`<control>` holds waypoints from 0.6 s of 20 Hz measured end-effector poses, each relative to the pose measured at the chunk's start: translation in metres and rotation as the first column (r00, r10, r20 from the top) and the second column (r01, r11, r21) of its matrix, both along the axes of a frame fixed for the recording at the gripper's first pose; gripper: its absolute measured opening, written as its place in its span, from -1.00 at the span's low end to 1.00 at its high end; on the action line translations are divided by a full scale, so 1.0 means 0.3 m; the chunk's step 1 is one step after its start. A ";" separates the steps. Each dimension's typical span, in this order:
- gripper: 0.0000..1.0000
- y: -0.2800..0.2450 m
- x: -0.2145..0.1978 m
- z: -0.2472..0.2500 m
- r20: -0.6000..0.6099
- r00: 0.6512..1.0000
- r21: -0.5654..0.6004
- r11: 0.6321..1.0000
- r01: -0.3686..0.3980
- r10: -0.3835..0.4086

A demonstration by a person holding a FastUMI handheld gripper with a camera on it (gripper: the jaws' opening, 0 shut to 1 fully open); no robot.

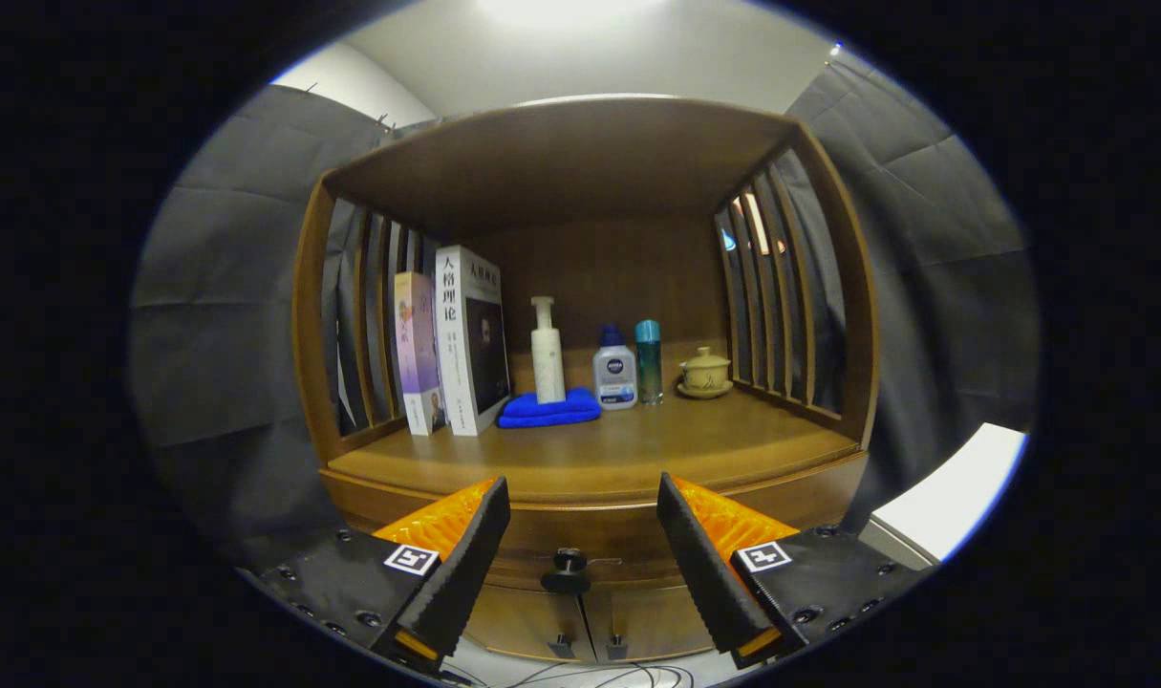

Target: Pull open the drawer, take out the items inside it, and place them on the countertop above the cabinet.

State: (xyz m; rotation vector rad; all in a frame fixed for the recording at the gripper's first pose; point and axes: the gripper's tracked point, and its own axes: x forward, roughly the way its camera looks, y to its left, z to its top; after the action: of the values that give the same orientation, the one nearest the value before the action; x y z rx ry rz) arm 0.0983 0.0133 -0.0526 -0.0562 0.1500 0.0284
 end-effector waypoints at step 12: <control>0.72 -0.001 0.058 -0.337 -0.189 0.982 -0.009 1.000 0.013 -0.015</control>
State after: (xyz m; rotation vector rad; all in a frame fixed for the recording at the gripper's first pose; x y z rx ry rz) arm 0.1156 0.0129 -0.1536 -0.0599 0.3410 0.0190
